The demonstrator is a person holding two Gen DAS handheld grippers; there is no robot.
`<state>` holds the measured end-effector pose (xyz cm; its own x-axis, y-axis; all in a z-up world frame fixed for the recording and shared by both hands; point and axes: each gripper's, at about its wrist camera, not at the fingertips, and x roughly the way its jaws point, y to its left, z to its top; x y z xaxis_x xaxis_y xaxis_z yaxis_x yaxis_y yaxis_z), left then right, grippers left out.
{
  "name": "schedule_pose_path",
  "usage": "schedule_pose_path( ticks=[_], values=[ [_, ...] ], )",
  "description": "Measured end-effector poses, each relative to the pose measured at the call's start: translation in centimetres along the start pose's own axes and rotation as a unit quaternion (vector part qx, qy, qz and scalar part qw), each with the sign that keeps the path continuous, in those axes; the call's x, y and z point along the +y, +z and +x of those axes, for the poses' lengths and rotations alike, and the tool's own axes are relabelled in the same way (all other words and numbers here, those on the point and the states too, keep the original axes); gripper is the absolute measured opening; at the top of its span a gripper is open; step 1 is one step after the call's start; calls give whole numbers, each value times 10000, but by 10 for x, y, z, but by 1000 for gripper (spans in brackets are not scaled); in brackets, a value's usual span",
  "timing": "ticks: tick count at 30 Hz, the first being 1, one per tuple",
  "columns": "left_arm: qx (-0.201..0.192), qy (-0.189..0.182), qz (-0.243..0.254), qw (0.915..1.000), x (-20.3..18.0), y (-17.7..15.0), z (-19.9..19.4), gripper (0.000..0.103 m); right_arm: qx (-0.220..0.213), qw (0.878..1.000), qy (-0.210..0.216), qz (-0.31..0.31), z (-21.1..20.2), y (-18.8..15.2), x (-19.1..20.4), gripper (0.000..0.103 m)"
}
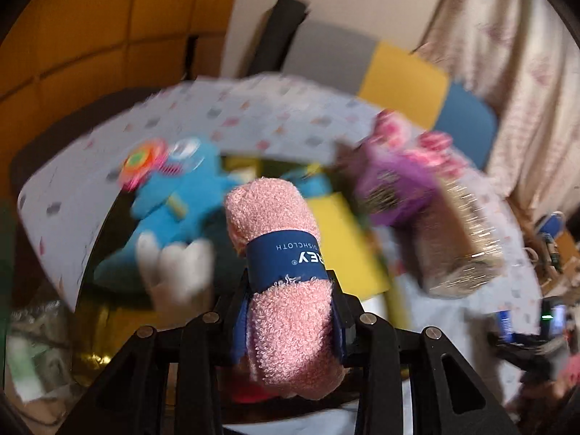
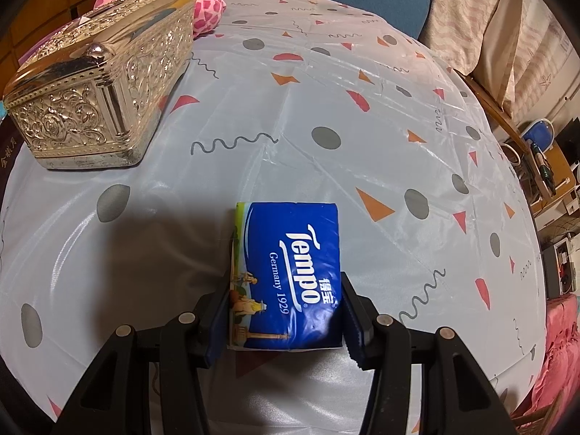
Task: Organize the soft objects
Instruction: 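Carry the pink washcloth into the gold tray and open the left tool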
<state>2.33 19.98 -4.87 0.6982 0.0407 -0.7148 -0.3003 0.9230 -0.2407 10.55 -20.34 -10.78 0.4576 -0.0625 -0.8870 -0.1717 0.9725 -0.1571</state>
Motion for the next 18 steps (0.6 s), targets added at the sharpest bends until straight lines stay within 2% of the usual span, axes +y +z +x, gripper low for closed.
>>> schedule_pose_path(
  ticks=[2, 3, 6, 12, 15, 18],
  values=[
    [213, 122, -123, 9996, 13, -5, 15, 39, 5, 10000, 12, 15, 0, 0, 0, 53],
    [273, 199, -107, 9994, 17, -8, 20, 44, 8, 10000, 18, 19, 0, 0, -1, 53],
    [209, 205, -147, 9995, 21, -11, 20, 53, 19, 10000, 42, 47, 1, 1, -2, 53],
    [-187, 286, 37, 9994, 11, -2, 1, 67, 50, 9998, 99, 145, 3, 3, -6, 53],
    [-372, 455, 201, 9981, 7, 0, -10, 68, 51, 9999, 84, 123, 3, 3, -6, 53],
    [-566, 801, 307, 9947, 4, 1, -17, 68, 111, 9996, 137, 202, 4, 4, -8, 53]
  ],
)
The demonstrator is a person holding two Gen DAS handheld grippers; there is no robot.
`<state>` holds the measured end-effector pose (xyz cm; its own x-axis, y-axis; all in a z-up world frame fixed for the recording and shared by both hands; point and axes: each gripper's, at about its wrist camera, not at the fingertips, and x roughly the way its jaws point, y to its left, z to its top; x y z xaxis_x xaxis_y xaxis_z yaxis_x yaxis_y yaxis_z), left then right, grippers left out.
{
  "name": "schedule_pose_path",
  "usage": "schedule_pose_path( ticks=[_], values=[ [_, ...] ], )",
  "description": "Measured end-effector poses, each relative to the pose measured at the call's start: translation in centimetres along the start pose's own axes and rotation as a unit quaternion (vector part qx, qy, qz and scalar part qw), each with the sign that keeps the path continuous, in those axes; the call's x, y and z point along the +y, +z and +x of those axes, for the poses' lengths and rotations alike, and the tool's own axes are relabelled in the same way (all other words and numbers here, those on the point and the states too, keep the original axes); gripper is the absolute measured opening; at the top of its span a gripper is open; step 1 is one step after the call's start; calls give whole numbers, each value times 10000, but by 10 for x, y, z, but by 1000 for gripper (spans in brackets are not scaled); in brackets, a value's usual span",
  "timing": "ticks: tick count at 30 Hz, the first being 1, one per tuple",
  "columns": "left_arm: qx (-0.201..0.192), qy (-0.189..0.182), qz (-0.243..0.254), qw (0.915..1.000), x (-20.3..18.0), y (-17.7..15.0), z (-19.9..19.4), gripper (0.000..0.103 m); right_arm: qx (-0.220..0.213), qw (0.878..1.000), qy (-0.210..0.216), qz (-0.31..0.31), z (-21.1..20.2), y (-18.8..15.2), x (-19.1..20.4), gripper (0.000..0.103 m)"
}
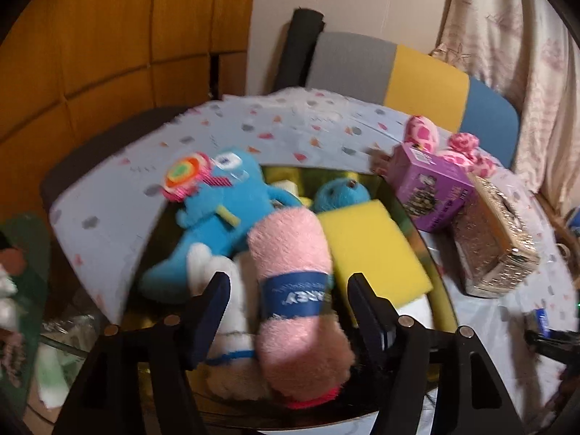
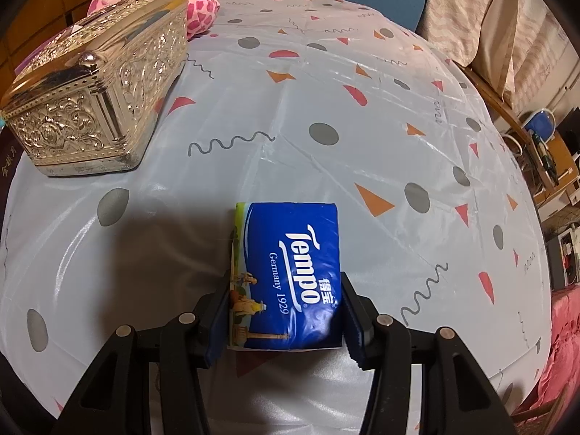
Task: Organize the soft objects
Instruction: 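Carry the pink washcloth into the gold tray and open the left tool, then carry the Tempo tissue pack into the gold tray and open the right tool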
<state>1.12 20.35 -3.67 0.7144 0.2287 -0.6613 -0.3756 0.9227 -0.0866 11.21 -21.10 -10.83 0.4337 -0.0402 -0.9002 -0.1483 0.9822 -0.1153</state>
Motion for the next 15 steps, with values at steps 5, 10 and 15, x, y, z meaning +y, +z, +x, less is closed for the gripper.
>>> schedule_pose_path(
  ticks=[5, 10, 15],
  values=[
    [-221, 133, 50, 9997, -2, 5, -10, 68, 43, 9999, 28, 105, 2, 2, -2, 52],
    [-295, 8, 87, 9995, -8, 4, -20, 68, 88, 9994, 86, 312, 1, -1, -3, 52],
    [-370, -107, 145, 9992, -15, 3, -29, 71, 92, 9980, 297, 559, -2, -7, -5, 52]
  ],
)
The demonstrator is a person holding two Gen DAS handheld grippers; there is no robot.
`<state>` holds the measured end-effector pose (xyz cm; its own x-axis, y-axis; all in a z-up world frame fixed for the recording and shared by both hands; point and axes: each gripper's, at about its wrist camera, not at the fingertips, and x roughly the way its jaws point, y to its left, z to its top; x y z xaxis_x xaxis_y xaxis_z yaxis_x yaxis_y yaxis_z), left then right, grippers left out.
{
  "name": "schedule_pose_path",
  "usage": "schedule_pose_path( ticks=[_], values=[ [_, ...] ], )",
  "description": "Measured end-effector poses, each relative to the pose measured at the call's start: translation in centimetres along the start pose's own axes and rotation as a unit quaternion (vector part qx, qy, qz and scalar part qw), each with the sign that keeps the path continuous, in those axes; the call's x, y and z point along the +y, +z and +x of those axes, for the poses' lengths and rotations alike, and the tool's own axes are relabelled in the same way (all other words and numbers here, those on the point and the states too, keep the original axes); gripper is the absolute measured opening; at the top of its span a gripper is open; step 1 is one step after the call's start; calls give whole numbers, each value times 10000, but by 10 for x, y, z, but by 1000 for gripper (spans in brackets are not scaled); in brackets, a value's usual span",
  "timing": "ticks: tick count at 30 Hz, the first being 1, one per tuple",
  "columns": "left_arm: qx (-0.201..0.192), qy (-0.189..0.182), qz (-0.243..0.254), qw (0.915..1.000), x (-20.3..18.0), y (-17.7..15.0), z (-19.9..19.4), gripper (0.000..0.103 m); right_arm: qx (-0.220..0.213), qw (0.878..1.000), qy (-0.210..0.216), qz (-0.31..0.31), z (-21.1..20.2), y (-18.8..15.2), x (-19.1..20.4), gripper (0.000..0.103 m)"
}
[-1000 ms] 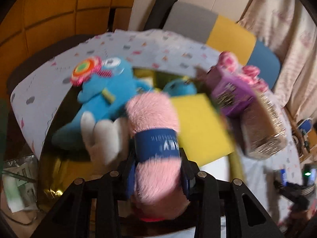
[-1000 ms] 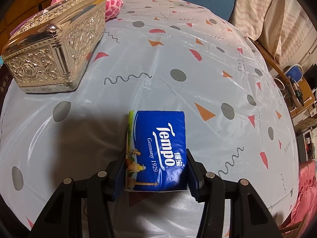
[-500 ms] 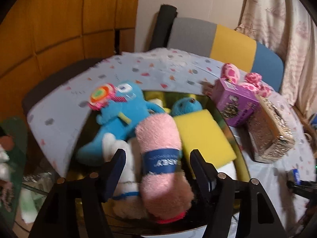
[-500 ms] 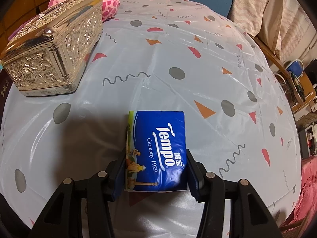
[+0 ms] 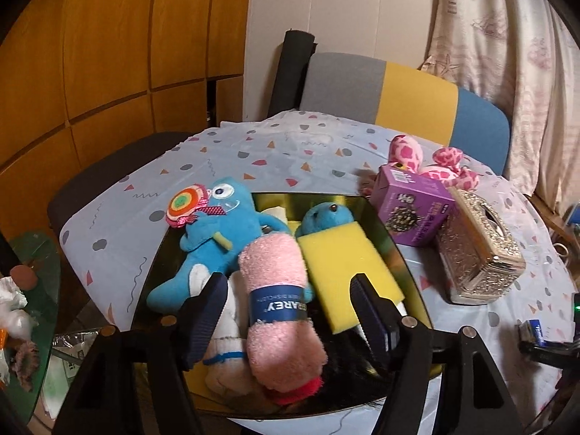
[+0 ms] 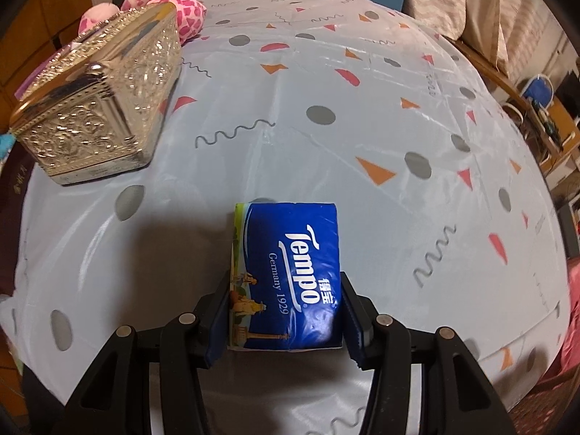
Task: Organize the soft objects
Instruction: 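Carry the Tempo tissue pack into the gold tray and open the right tool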
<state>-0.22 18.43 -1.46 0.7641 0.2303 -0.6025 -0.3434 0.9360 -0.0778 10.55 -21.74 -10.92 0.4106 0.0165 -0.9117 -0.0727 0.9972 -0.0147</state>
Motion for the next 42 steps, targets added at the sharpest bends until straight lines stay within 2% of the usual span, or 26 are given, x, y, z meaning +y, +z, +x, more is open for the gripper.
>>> schedule_pose_path(
  ticks=[8, 12, 16, 21, 24, 27, 31, 34, 36, 38, 42],
  values=[
    [-51, -69, 16, 10000, -2, -1, -5, 72, -119, 9978, 647, 8, -14, -8, 18, 52],
    [2, -51, -51, 10000, 2, -2, -3, 73, -396, 9933, 984, -448, -35, 0, 51, 52],
    [-32, -15, -156, 9999, 9, -2, -4, 73, -625, 9823, 1389, -1091, -60, 8, 97, 52],
    [-113, 146, -385, 9991, 28, 2, -9, 74, -835, 9562, 2014, -1951, -92, 17, 161, 52],
    [-132, 260, -523, 9982, 41, 3, -10, 74, -894, 9340, 2367, -2523, -105, 16, 205, 52],
    [-117, 360, -638, 9972, 52, 0, -11, 74, -857, 9136, 2619, -2990, -102, 15, 243, 53],
    [-48, 398, -776, 9962, 63, -3, -8, 74, -601, 8956, 2800, -3405, -81, 9, 290, 52],
    [-50, 414, -790, 9960, 66, -3, -8, 74, -294, 8969, 2566, -3590, -50, 7, 316, 52],
    [-44, 411, -797, 9960, 67, -3, -7, 74, -239, 9070, 2308, -3516, -34, 10, 321, 52],
    [8, 395, -772, 9962, 67, -4, -4, 80, -281, 9123, 2384, -3319, -29, 16, 320, 53],
    [48, 390, -777, 9962, 64, -5, -2, 83, -380, 9074, 2314, -3488, -33, 12, 319, 54]
  ],
)
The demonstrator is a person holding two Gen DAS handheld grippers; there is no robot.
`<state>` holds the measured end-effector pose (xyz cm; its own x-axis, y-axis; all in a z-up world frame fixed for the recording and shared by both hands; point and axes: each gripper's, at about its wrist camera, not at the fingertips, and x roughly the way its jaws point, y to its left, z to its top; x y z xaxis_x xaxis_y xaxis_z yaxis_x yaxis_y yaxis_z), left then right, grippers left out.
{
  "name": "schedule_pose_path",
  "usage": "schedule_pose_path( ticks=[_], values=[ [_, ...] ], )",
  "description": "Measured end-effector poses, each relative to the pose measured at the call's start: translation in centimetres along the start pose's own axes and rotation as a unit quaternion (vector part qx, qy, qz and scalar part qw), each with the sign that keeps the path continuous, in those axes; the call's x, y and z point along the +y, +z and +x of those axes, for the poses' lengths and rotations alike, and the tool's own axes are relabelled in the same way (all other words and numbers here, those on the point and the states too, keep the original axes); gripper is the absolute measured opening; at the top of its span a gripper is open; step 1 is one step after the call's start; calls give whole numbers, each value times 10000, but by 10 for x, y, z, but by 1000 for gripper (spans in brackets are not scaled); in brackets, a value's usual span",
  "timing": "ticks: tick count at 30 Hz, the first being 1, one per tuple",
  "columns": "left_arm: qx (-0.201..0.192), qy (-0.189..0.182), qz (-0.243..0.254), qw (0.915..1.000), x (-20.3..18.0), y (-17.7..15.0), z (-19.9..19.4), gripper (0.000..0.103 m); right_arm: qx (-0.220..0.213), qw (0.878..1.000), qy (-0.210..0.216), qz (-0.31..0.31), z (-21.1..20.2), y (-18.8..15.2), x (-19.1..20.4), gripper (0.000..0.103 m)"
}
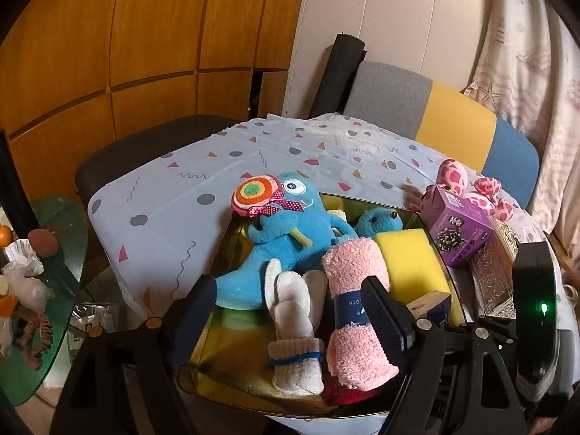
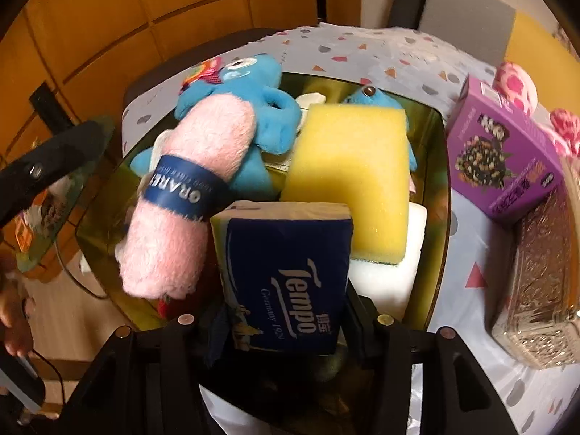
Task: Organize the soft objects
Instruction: 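Carry the Tempo tissue pack into the gold tray and open the right tool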
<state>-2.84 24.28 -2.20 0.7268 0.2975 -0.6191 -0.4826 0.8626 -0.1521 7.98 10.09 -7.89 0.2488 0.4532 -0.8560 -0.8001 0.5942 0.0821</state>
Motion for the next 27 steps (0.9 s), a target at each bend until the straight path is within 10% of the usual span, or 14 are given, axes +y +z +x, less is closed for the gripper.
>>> schedule_pose_path(
  ticks=[4, 14, 27],
  values=[
    [-51, -1, 0, 10000, -4, 0, -4, 93, -74, 9999, -107, 43, -10, -4, 0, 76],
    [-268, 24, 195, 9994, -22, -2, -25, 102, -761, 9948, -124, 662, -54, -23, -13, 77],
    [-242, -211, 604, 9977, -67, -30, -47, 103, -1555, 9548, -1585, 1978, -105, -74, -37, 77]
  ],
)
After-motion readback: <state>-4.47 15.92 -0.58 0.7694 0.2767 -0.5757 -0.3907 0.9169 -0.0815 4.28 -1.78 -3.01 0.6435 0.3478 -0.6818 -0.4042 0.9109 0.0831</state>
